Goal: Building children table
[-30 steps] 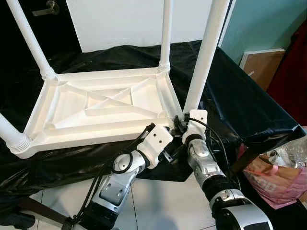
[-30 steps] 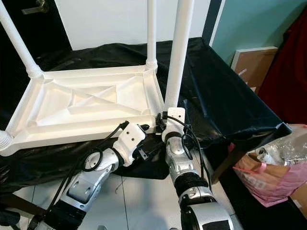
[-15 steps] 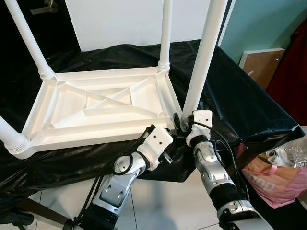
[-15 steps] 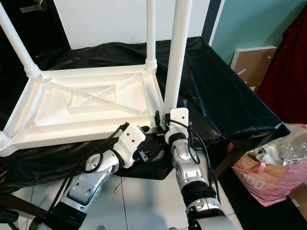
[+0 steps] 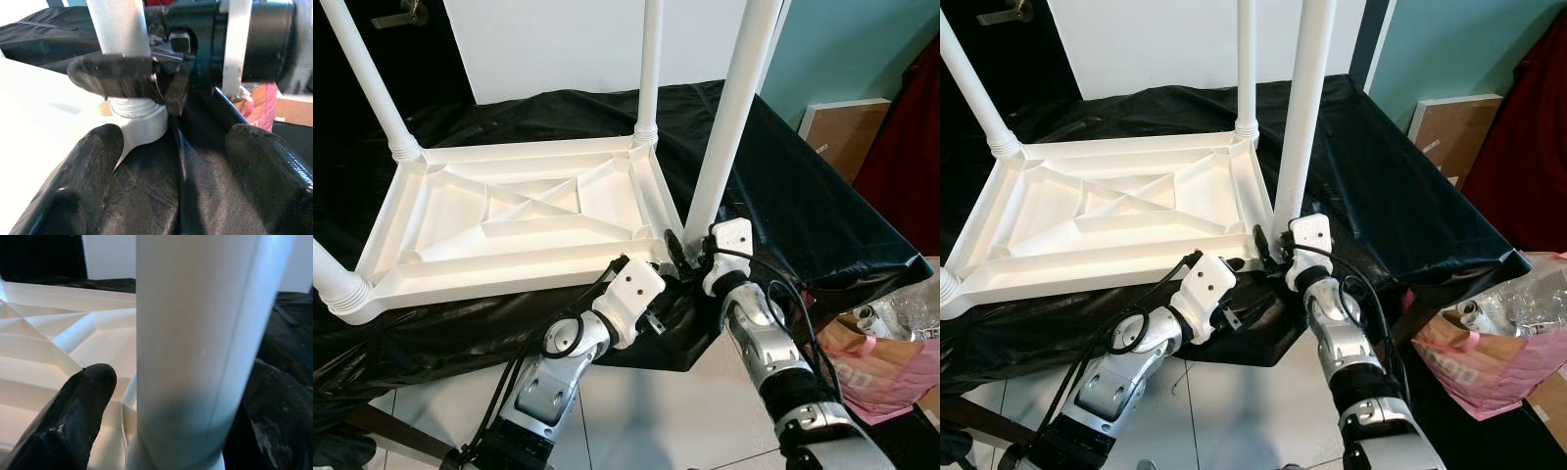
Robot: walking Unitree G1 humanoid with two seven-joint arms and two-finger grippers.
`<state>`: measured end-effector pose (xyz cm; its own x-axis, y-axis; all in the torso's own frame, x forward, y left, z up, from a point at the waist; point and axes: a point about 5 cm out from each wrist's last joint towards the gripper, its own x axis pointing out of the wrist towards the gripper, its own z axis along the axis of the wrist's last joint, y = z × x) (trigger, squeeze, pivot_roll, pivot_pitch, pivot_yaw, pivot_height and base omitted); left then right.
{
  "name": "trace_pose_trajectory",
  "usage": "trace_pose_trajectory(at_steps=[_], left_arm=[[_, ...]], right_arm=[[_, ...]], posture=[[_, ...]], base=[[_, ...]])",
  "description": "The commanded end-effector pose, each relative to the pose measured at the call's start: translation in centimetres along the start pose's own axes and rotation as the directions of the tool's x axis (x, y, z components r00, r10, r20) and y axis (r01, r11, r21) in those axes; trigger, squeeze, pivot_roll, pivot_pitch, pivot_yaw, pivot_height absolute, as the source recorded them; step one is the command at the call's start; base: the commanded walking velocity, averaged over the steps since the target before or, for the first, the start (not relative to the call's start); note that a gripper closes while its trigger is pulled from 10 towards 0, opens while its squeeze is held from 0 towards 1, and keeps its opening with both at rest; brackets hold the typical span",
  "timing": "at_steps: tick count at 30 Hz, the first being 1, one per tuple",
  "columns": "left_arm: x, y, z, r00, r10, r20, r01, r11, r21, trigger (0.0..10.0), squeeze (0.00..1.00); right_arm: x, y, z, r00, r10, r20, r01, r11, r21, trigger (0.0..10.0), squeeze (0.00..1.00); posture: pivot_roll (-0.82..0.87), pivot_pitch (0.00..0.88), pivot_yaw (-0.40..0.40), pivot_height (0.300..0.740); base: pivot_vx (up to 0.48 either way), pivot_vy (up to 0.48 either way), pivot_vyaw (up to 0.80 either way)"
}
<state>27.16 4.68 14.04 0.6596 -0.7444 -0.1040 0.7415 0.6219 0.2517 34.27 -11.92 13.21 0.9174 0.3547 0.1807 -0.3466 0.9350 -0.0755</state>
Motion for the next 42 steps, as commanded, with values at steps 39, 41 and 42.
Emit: trace_pose_trajectory(at_steps=[39,41,42], left_arm=[[-0.2,-0.1,0.0,0.999,-0.028,-0.021,0.028,1.000,0.010,10.0,0.00],[-0.1,-0.2,0.0,0.999,-0.033,-0.021,0.033,0.999,0.010,10.0,0.00],[-0.1,-0.2,0.0,0.999,-0.033,-0.021,0.033,0.999,0.010,10.0,0.00]], right_arm=[[0.6,-2.2,-2.2,0.949,0.222,-0.225,-0.231,0.973,-0.014,10.0,0.00],[0.6,-2.1,-2.6,0.957,0.167,-0.238,-0.174,0.985,-0.009,10.0,0.00],[0.6,-2.1,-2.6,0.957,0.167,-0.238,-0.174,0.985,-0.009,10.0,0.00]], posture=[[0.02,0.050,-0.026,0.740],[0.02,0.051,-0.024,0.740],[0.02,0.051,-0.024,0.740]], base=[[0.000,0.000,0.00],[0.000,0.000,0.00],[0.000,0.000,0.00]])
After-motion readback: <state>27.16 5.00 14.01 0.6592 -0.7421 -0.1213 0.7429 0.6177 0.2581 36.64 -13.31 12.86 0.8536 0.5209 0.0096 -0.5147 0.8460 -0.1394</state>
